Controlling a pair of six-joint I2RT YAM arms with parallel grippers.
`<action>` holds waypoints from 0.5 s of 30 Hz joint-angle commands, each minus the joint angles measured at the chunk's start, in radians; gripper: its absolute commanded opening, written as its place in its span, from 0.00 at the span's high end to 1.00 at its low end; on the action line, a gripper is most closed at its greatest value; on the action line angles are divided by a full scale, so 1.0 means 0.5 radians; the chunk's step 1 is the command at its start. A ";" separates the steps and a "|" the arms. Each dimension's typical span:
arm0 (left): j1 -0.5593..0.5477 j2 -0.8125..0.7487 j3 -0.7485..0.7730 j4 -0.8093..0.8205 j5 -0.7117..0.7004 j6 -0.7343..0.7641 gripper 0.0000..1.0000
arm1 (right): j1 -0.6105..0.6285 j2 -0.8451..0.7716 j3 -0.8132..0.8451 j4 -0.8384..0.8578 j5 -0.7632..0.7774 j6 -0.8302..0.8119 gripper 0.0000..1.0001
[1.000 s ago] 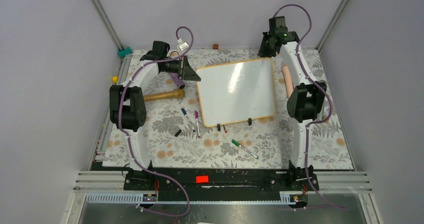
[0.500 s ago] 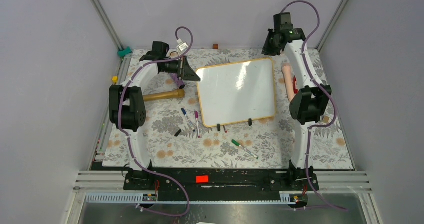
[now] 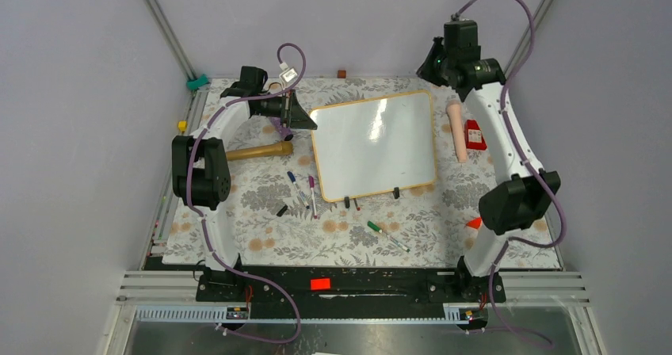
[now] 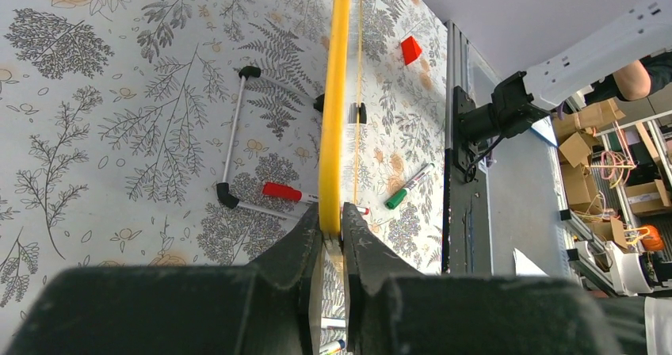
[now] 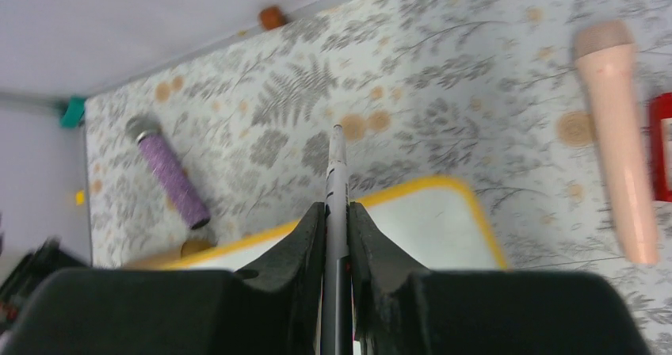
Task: Write a sentence on the whiteboard
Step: Move the whiteboard to the center of the board, then write a sentence on the whiteboard.
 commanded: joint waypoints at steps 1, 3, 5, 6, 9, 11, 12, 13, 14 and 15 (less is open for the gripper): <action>-0.039 -0.017 -0.076 -0.062 -0.226 0.187 1.00 | 0.224 -0.305 -0.345 0.305 0.022 -0.045 1.00; -0.039 -0.029 -0.106 -0.066 -0.206 0.215 1.00 | 0.301 -0.415 -0.516 0.363 0.032 -0.063 1.00; -0.039 -0.038 -0.135 -0.065 -0.210 0.223 1.00 | 0.353 -0.511 -0.630 0.404 0.048 -0.072 1.00; -0.039 -0.045 -0.150 -0.068 -0.224 0.219 1.00 | 0.378 -0.543 -0.674 0.409 0.057 -0.074 1.00; -0.047 -0.075 -0.207 -0.072 -0.261 0.234 1.00 | 0.448 -0.635 -0.773 0.410 0.066 -0.076 1.00; -0.053 -0.100 -0.237 -0.073 -0.280 0.261 1.00 | 0.499 -0.707 -0.829 0.412 0.079 -0.096 1.00; -0.056 -0.105 -0.248 -0.072 -0.280 0.269 1.00 | 0.529 -0.739 -0.862 0.411 0.086 -0.111 1.00; -0.059 -0.104 -0.249 -0.073 -0.270 0.272 1.00 | 0.553 -0.775 -0.892 0.408 0.098 -0.130 1.00; -0.063 -0.105 -0.249 -0.072 -0.262 0.269 1.00 | 0.577 -0.812 -0.925 0.407 0.113 -0.142 1.00; -0.068 -0.103 -0.245 -0.071 -0.254 0.270 1.00 | 0.597 -0.849 -0.963 0.412 0.126 -0.148 1.00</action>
